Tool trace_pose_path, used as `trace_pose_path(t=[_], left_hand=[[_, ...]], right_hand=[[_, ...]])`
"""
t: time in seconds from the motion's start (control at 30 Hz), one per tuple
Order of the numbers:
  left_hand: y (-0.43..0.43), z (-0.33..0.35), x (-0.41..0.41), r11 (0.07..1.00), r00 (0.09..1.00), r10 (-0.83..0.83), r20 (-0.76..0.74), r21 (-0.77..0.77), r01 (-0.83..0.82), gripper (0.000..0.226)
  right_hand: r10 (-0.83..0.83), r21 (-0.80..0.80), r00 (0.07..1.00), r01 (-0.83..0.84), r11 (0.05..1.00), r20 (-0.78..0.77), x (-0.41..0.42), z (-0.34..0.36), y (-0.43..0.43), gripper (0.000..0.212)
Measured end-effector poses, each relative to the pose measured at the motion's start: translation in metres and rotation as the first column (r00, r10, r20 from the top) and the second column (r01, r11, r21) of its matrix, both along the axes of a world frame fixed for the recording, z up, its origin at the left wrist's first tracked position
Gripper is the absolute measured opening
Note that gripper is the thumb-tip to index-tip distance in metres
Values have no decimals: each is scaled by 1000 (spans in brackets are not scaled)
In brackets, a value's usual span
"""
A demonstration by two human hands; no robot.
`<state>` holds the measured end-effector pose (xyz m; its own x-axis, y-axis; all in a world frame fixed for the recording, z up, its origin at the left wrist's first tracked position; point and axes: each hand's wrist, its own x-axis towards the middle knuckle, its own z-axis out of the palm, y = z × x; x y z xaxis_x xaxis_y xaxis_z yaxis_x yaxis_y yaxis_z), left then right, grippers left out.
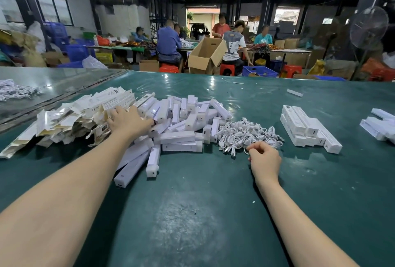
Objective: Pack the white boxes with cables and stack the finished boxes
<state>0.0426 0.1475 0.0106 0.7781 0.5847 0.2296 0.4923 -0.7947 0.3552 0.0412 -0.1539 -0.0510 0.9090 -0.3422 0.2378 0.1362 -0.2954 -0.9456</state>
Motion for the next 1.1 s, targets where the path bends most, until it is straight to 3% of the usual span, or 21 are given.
trace_pose_path(t=[0.07, 0.17, 0.3, 0.37, 0.5, 0.57, 0.73, 1.1], left_hand=[[4, -1, 1, 998, 998, -55, -14, -18, 54, 39], [16, -2, 2, 984, 985, -148, -85, -115, 138, 54], [27, -1, 5, 990, 972, -137, -191, -63, 128, 66], [25, 0, 6, 992, 979, -112, -170, -79, 99, 65], [14, 2, 6, 979, 991, -131, 12, -156, 131, 52], [14, 4, 6, 979, 989, -140, 39, -146, 144, 62], [22, 1, -1, 992, 995, -37, -94, -122, 25, 72], [25, 2, 0, 973, 967, -224, -122, -93, 213, 63]], right_hand=[[0, -5, 1000, 0, 1000, 4, 0, -1, 0, 34], [-1, -11, 1000, 1, 1000, 5, 1, -1, 1, 34], [1, -15, 1000, -1, 1000, 9, 1, -1, 1, 34], [4, -14, 1000, -4, 1000, 7, 1, -1, 1, 34], [6, 4, 1000, -6, 1000, -3, 1, -1, 2, 33], [8, 14, 1000, -8, 1000, -6, 1, -1, 1, 34], [11, 24, 1000, -11, 1000, -8, 1, -1, 0, 33], [12, 13, 1000, -12, 1000, -3, 2, -2, 1, 30]])
